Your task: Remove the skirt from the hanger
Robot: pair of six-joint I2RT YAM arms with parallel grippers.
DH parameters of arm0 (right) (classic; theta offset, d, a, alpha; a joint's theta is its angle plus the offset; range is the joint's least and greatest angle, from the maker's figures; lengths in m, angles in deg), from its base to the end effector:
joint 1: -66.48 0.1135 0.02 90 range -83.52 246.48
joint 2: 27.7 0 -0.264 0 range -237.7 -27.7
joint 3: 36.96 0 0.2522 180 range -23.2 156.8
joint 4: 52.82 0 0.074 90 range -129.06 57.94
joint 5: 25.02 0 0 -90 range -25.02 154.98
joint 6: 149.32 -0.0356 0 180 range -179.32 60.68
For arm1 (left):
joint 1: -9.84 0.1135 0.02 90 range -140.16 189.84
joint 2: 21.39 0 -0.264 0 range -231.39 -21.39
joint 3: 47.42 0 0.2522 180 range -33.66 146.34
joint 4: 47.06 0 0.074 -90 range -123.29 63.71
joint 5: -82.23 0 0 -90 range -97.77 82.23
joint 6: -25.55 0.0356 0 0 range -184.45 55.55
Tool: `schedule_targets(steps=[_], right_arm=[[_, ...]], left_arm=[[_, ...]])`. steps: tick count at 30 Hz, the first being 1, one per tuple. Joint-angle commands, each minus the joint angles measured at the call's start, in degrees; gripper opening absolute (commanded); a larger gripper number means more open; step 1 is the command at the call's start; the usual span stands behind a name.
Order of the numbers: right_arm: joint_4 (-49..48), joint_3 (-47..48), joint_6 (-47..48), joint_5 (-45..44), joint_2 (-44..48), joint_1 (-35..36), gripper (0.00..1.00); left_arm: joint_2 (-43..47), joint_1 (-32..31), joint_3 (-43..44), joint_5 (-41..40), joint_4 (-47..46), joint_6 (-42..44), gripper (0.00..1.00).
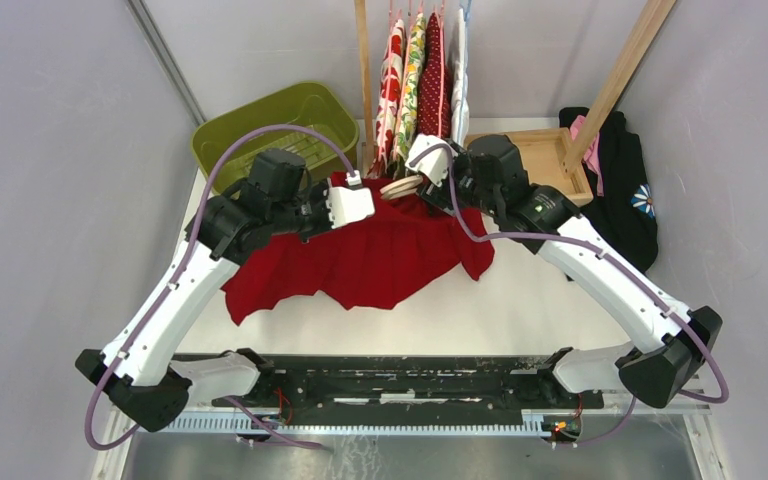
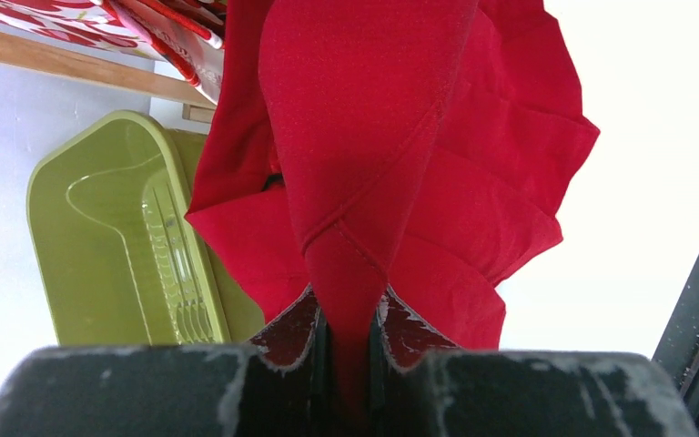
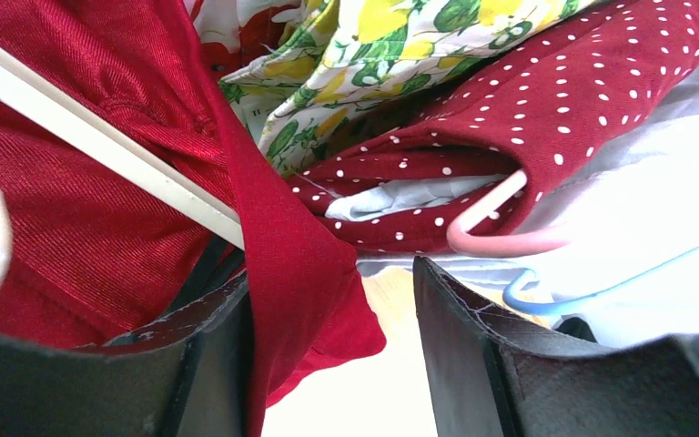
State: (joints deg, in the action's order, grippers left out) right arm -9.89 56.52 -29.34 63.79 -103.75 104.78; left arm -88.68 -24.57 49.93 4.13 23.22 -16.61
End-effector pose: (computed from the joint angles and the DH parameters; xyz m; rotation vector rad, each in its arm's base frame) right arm 0.2327 0.1828 0.3981 -1.1207 1.6764 0.0714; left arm 0.1769 -0.1301 0.4131 1.5649 1.6265 -0.1110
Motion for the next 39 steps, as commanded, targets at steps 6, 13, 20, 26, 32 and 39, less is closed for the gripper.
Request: schedule_targets(steps=[6, 13, 20, 26, 32, 39], right_arm=[[-0.3, 2.6, 2.6, 4.6, 1.6, -0.4, 0.62], [6.0, 2.0, 7.6, 14.5, 5.3, -0.4, 0.65], [8.9, 3.0, 11.8, 24.4, 7.6, 0.0, 0.64], [9.7, 2.1, 14.0, 26.9, 8.1, 0.4, 0.64], [8.3, 2.5, 13.4, 27.8, 6.5, 1.3, 0.64], [7.1, 2.9, 12.3, 28.4, 4.4, 2.4, 0.62]], left_arm=[[2.9, -0.6, 0.7, 4.3, -7.1, 1.3, 0.03], [0.0, -0.5, 5.5, 6.4, -6.4, 1.9, 0.03], [-0.7, -0.7, 5.5, 9.3, -6.1, 1.4, 0.03], [-0.4, -0.6, 5.3, 12.6, -6.1, 0.7, 0.03], [-0.6, -0.7, 4.7, 13.1, -6.3, 0.6, 0.03], [-1.0, -0.7, 4.5, 12.8, -7.2, 0.5, 0.03]])
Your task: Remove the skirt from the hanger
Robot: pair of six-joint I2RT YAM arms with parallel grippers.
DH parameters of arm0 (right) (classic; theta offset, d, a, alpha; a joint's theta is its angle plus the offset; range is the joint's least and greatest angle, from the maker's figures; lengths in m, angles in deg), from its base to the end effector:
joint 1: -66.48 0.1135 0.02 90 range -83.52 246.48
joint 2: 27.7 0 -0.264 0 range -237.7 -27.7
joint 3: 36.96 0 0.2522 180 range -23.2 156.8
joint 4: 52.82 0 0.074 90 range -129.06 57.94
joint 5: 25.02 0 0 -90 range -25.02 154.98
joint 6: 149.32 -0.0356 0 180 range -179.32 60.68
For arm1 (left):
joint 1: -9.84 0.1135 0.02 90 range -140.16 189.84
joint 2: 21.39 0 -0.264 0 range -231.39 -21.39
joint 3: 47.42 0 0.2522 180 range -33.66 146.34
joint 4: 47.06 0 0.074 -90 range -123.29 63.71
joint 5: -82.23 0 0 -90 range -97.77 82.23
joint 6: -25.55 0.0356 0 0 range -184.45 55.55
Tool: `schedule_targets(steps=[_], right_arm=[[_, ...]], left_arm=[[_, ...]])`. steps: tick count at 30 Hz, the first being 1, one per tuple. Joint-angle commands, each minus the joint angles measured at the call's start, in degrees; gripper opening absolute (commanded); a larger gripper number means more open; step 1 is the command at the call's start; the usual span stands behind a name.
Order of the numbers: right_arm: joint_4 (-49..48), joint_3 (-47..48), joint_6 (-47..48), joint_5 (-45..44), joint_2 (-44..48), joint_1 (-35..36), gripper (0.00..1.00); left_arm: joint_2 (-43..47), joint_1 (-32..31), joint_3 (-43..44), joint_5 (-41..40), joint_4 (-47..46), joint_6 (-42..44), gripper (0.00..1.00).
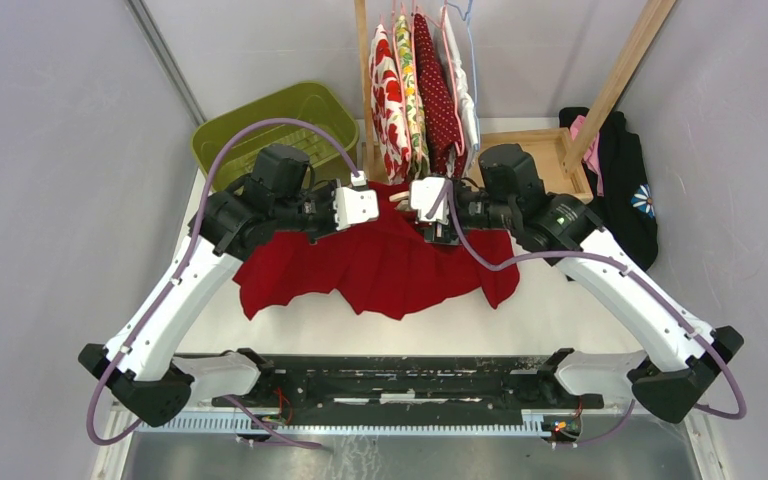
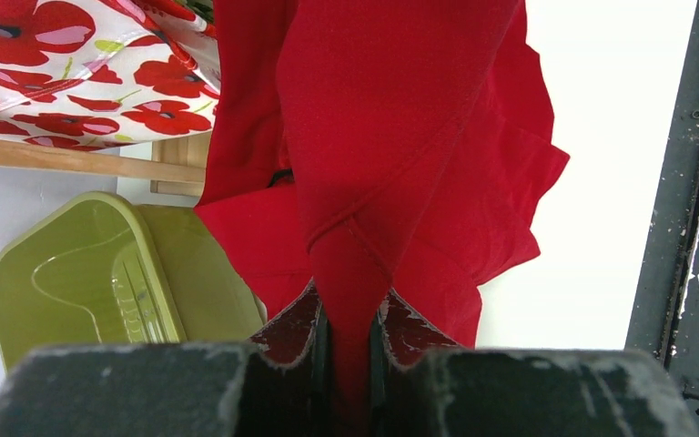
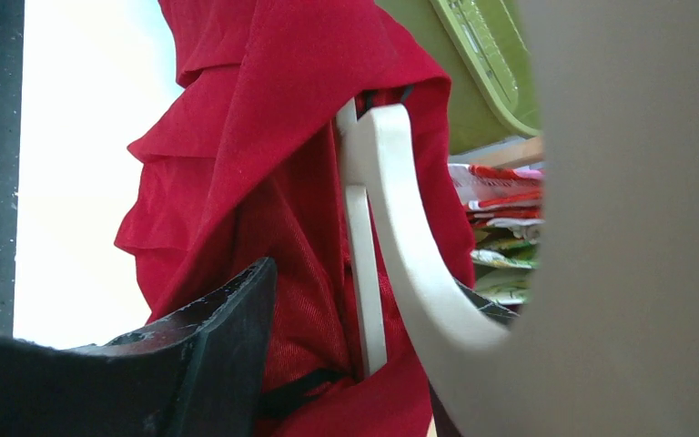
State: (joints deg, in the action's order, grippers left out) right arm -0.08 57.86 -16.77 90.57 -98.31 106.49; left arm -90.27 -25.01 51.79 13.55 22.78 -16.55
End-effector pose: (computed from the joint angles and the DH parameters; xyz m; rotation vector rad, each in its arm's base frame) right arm 0.1859 0.1761 0.4153 -1.5414 1.3413 0.4331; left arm 0.1774 -0.1393 0.4189 1.6097 1.5304 -0.2952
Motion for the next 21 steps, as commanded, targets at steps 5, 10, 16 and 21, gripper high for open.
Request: schedule_targets(steps=[5, 10, 16, 21], right_arm=[[-3.4, 1.9, -0.5, 1.0, -1.7, 1.5, 0.61], [-4.8, 1.3, -2.3, 0.8, -2.7, 2.0, 0.43], [-3.5, 1.9, -4.0, -0.3, -4.4, 2.3, 0.02], [-5.1, -1.2, -5.1, -1.3, -4.6, 2.3, 0.22]], left_arm=[[0.1, -0.3, 2.4, 3.4, -7.4, 0.3, 0.03], [-0.3, -0.3, 2.1, 3.6, -8.1, 0.1, 0.03], [-0.3, -0.4, 2.2, 2.8, -8.3, 0.1, 0.03], [0.2, -0.4, 2.3, 2.5, -8.6, 0.1, 0.03]])
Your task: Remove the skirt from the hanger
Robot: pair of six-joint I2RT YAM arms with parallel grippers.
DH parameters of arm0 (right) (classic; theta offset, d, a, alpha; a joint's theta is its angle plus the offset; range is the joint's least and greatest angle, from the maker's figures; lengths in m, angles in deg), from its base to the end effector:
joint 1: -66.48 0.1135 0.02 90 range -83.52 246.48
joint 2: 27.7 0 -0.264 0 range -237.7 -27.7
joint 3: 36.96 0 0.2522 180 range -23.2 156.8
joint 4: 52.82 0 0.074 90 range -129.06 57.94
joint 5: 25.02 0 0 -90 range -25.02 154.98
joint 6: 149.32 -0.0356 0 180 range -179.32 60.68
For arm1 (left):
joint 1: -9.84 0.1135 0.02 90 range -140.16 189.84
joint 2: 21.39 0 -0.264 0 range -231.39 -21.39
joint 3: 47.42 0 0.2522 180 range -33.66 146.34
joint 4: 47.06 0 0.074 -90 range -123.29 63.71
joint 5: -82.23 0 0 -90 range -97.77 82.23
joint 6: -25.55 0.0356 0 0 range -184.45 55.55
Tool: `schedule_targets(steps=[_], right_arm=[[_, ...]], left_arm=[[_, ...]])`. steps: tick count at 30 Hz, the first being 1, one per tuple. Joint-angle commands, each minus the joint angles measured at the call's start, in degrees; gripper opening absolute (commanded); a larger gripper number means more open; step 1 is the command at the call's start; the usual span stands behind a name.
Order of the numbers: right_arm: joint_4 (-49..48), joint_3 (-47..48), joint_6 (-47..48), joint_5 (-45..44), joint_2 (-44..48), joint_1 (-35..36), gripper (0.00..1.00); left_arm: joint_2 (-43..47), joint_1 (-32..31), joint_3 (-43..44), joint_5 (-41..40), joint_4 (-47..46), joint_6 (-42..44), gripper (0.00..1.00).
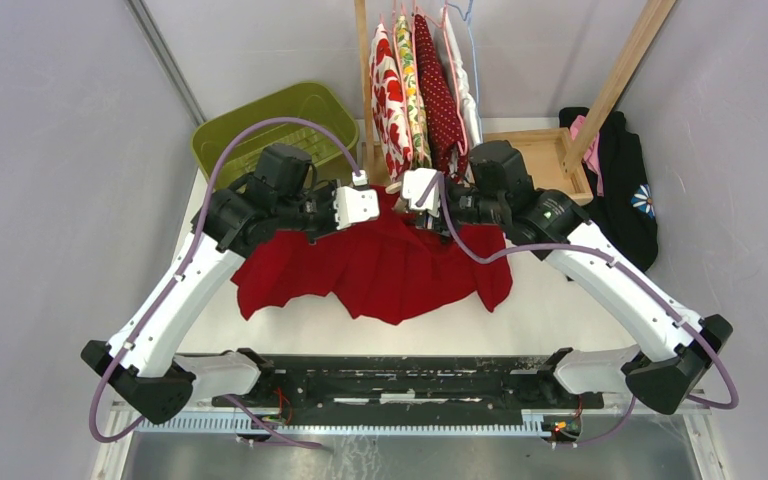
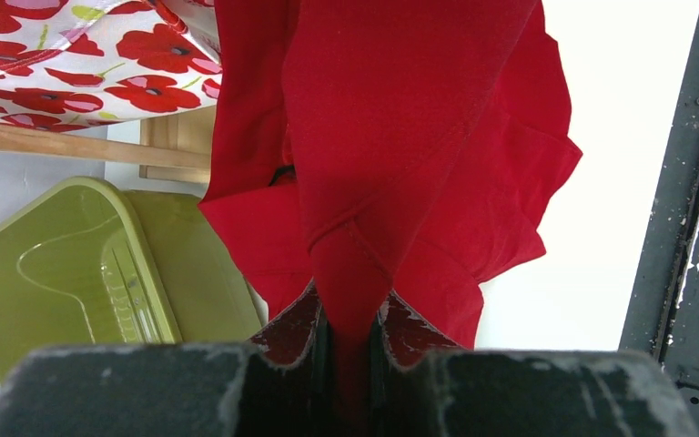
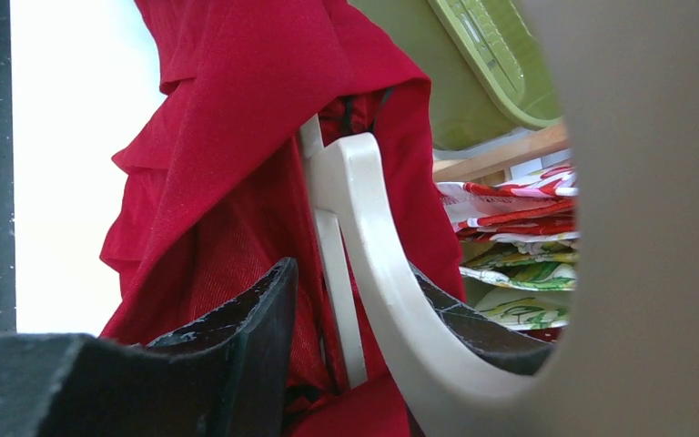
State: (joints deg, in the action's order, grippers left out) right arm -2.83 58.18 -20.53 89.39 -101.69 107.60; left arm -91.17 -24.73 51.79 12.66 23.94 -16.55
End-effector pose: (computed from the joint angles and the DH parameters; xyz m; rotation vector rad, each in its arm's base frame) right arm 0.1980 0.1923 0.4069 -1.5105 1.3969 0.4659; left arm 0.1813 -0.1400 0.4139 1.6202 1.5719 -0.2853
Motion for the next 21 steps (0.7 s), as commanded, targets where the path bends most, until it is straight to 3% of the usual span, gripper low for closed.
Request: schedule_targets(steps=[1, 3, 5, 6, 21], right_arm=[[-2.9, -2.3, -1.7, -0.2, -1.3, 1.2, 0.22], [-3.9, -3.4, -2.4, -0.2, -1.6, 1.2, 0.16], [-4.3, -3.9, -2.9, -0.1, -2.0, 1.2, 0.02], [-4.1, -3.9, -3.1, -0.1, -2.3, 1.2, 0.01], [-5.0, -4.1, -8.0, -11.2, -1.1, 1.2, 0.01]], left_arm=[[1.1, -0.7, 2.4, 3.4, -9.8, 0.0, 0.03], [1.3, -0.8, 2.5, 3.2, -9.7, 0.0, 0.03], [1.4, -0.9, 2.6, 3.1, -9.8, 0.0, 0.03], [1.6, -0.8, 2.5, 2.9, -9.8, 0.0, 0.03], [2.0, -1.2, 2.1, 2.3, -10.3, -0.2, 0.03]])
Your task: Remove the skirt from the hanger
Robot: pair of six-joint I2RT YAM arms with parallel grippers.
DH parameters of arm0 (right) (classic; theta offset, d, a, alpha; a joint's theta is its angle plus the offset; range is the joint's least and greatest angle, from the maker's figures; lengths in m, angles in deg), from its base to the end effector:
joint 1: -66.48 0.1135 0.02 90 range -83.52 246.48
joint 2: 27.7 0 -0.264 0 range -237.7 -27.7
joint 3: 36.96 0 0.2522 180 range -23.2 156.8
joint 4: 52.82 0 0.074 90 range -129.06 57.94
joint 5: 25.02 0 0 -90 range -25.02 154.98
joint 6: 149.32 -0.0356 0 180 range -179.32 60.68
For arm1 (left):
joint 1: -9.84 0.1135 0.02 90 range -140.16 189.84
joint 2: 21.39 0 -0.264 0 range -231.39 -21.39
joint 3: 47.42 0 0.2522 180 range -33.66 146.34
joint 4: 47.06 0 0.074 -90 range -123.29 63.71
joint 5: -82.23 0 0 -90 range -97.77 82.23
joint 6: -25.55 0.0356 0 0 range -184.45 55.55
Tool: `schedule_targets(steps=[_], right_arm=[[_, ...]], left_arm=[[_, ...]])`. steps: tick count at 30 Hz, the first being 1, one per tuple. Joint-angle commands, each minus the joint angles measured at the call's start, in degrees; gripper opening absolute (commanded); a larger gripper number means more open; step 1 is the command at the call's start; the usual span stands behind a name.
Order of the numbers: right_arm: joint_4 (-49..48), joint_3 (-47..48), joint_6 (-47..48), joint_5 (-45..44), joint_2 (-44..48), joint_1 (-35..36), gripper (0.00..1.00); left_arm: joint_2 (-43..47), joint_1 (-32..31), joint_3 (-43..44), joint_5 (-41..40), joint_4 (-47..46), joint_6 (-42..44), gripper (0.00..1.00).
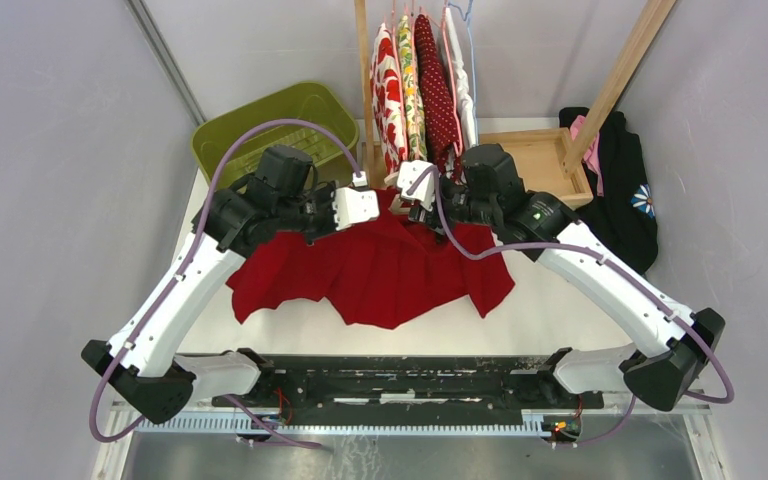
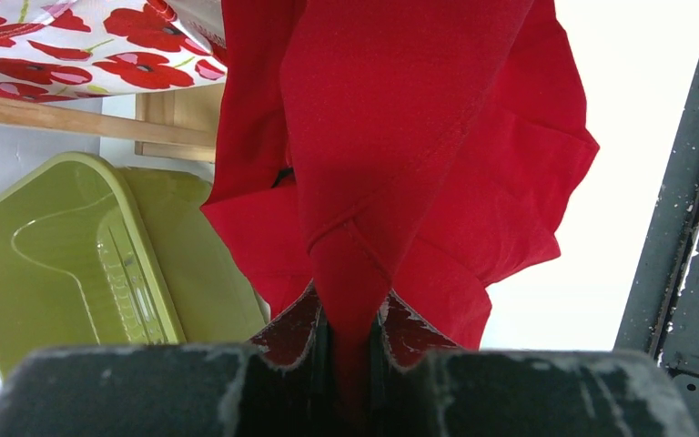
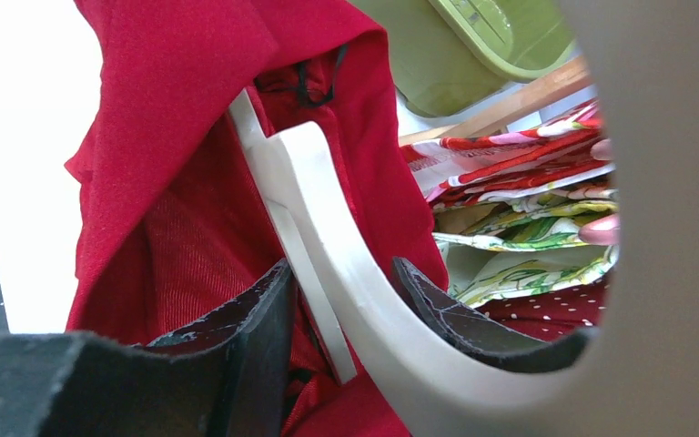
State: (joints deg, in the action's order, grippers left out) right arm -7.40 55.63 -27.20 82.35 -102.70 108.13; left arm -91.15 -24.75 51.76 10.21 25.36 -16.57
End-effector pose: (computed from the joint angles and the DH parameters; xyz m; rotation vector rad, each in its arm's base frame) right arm 0.2078 0.1991 0.3943 -1.3809 1.5258 0.4146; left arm 0.1808 -0.1380 0.4115 1.6231 1.6135 -0.2439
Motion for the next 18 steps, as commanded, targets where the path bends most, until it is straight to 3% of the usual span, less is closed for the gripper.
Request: schedule_targets(steps=[1, 4, 7, 9, 11, 13, 18], right_arm=[[-2.2, -2.3, -1.6, -4.3, 0.9, 0.6, 0.01], [-6.4, -2.9, -4.3, -8.0, 3.5, 0.6, 0.01], [-4.4, 0.7, -4.1, -10.2, 3.9, 0.6, 0.01], [-0.5, 4.1, -3.7, -10.2, 3.1, 0.6, 0.18], [3.0, 6.9, -3.8, -10.2, 2.1, 0.6, 0.19], [5.4, 8.7, -4.2, -10.5, 1.4, 0.6, 0.28], [4.1, 7.8, -3.3, -11.0, 3.0, 0.6, 0.34]], left_arm=[[2.1, -1.2, 2.1, 4.7, -11.7, -0.2, 0.03], [2.4, -1.2, 1.7, 4.4, -11.7, -0.4, 0.03], [2.5, -1.2, 1.5, 4.3, -11.7, -0.5, 0.03], [2.4, -1.2, 1.5, 4.3, -11.7, -0.6, 0.03], [2.3, -1.3, 1.6, 4.3, -11.7, -0.5, 0.03], [2.1, -1.3, 1.5, 4.3, -11.7, -0.5, 0.03], [2.0, -1.3, 1.4, 4.2, -11.7, -0.4, 0.03]])
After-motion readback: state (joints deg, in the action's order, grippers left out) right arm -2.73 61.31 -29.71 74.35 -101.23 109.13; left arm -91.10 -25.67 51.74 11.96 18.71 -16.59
